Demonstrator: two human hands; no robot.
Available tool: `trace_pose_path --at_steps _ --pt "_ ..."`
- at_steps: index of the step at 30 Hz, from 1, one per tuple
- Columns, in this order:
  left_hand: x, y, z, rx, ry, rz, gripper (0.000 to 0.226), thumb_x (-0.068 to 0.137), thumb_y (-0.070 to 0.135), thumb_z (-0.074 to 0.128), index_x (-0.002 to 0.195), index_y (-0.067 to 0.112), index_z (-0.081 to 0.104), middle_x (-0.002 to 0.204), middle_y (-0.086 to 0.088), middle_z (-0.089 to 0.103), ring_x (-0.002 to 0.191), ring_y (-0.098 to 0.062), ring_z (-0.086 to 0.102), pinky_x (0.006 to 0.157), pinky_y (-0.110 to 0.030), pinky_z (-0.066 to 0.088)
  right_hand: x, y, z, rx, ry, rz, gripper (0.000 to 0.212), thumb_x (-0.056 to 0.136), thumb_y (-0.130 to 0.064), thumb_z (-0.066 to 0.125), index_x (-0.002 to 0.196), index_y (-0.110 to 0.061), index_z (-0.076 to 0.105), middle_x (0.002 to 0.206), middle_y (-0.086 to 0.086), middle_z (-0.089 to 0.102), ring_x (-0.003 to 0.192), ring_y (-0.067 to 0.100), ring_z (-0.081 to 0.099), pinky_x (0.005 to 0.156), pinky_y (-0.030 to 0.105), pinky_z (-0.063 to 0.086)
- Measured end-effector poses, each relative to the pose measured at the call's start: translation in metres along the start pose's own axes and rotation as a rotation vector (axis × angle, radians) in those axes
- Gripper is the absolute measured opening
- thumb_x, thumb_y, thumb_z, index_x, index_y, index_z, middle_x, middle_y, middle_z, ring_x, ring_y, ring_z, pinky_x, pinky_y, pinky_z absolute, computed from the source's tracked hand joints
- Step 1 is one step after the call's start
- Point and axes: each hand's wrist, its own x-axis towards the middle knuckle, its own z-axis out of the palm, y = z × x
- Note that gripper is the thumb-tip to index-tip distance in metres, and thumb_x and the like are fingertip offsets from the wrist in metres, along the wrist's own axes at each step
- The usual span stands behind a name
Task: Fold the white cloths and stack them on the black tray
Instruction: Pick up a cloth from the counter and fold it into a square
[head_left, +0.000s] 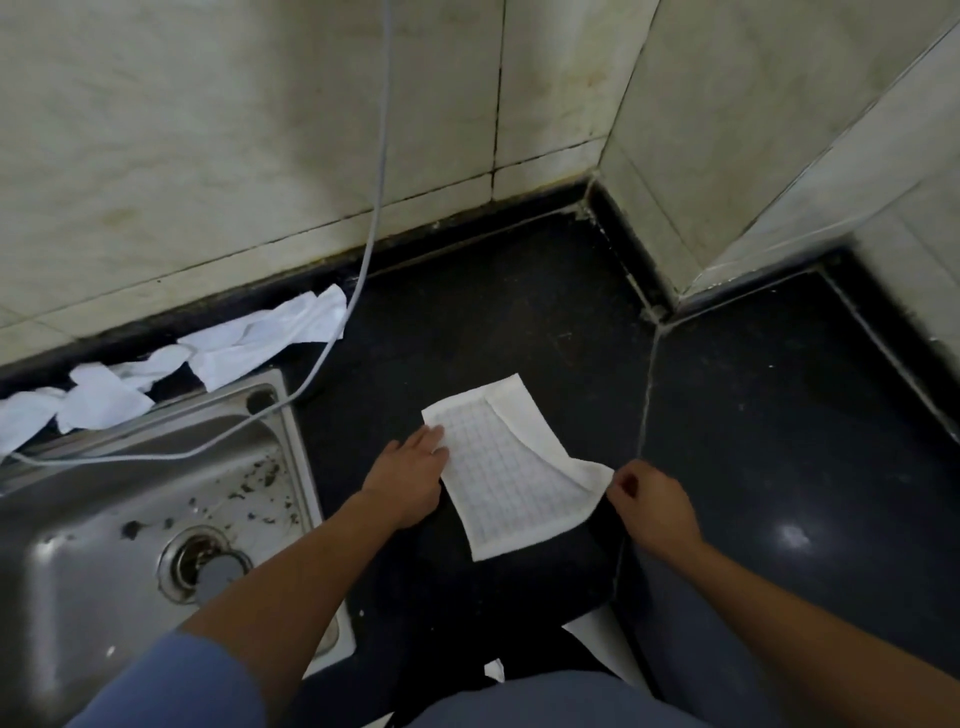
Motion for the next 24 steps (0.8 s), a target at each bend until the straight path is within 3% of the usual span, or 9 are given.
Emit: trace_pose_path --at_steps 2,4,7,10,13,16,19,22,24 --pt "0.001 0.004 -0.003 0.0 0.023 -0.02 0.049 0.096 0.025 0.041 0.144 0.015 0.036 0.159 -0.01 0.009 0.146 -0.026 0.009 0.117 -0.045 0.019 0.007 -0.014 -0.009 0.013 0.193 -0.164 0.007 0.085 -0.016 0.063 0.091 -0.018 0.063 0.085 -0.002 0.062 0.074 0.017 0.06 0.066 0.029 0.046" --pt "0.0 0.011 -0.004 -0.005 0.066 -0.028 0.048 0.095 0.024 0.041 0.142 0.015 0.038 0.157 -0.012 0.015 0.144 -0.027 0.015 0.116 -0.045 0.022 0.014 -0.042 -0.007 0.005 0.259 -0.403 0.015 0.085 -0.011 0.063 0.099 -0.015 0.067 0.094 0.001 0.065 0.08 0.017 0.061 0.069 0.032 0.049" --pt "0.0 0.021 0.001 -0.025 0.081 -0.025 0.047 0.095 0.022 0.042 0.141 0.016 0.039 0.156 -0.012 0.018 0.142 -0.026 0.019 0.114 -0.042 0.025 0.016 -0.084 0.018 -0.161 -0.078 -0.622 0.029 0.093 -0.016 0.054 0.12 -0.015 0.063 0.116 0.004 0.063 0.104 0.02 0.058 0.087 0.037 0.05" --pt "-0.004 0.021 0.008 -0.06 0.065 -0.041 0.05 0.095 0.022 0.042 0.144 0.016 0.035 0.159 -0.01 0.01 0.146 -0.025 0.012 0.115 -0.043 0.023 0.017 -0.088 0.045 -0.515 -0.355 -0.663 0.048 0.098 -0.02 0.042 0.145 -0.016 0.036 0.155 0.006 0.027 0.142 0.021 0.025 0.11 0.039 0.033" --pt "-0.008 0.017 0.011 -0.071 0.058 -0.022 0.053 0.095 0.022 0.043 0.146 0.014 0.031 0.16 -0.008 0.005 0.147 -0.022 0.006 0.116 -0.041 0.022 0.03 -0.064 0.036 -0.609 -0.271 -0.587 0.057 0.098 -0.02 0.037 0.151 -0.015 0.02 0.162 0.003 0.001 0.148 0.021 0.001 0.114 0.046 0.026" --pt "-0.009 0.016 0.011 -0.065 0.04 -0.018 0.055 0.095 0.023 0.045 0.146 0.013 0.029 0.16 -0.008 0.003 0.147 -0.022 0.005 0.117 -0.041 0.02 0.047 -0.048 0.016 -0.637 -0.137 -0.405 0.06 0.098 -0.023 0.035 0.152 -0.013 0.013 0.162 0.003 -0.002 0.148 0.023 -0.002 0.113 0.048 0.023" --pt "-0.006 0.022 0.008 -0.035 0.05 -0.03 0.051 0.095 0.025 0.044 0.143 0.011 0.033 0.159 -0.012 0.006 0.147 -0.026 0.008 0.118 -0.043 0.019 0.054 -0.062 0.012 -0.634 -0.019 -0.518 0.059 0.095 -0.021 0.036 0.151 -0.012 0.019 0.162 0.008 0.002 0.149 0.025 0.0 0.115 0.048 0.023" --pt "-0.006 0.041 0.009 0.022 0.124 0.046 0.043 0.093 0.023 0.044 0.134 0.012 0.044 0.152 -0.016 0.024 0.139 -0.029 0.024 0.113 -0.042 0.026 0.056 -0.083 0.027 -0.65 -0.148 -0.707 0.059 0.096 -0.016 0.037 0.152 -0.016 0.018 0.162 0.006 0.0 0.149 0.022 -0.003 0.119 0.044 0.014" --pt "-0.008 0.055 0.015 0.049 0.147 0.143 0.038 0.09 0.022 0.045 0.127 0.014 0.05 0.14 -0.013 0.038 0.125 -0.028 0.037 0.105 -0.04 0.033 0.065 -0.089 0.031 -0.651 -0.224 -0.667 0.059 0.097 -0.017 0.037 0.152 -0.019 0.016 0.162 0.004 -0.001 0.149 0.02 -0.003 0.119 0.042 0.014"
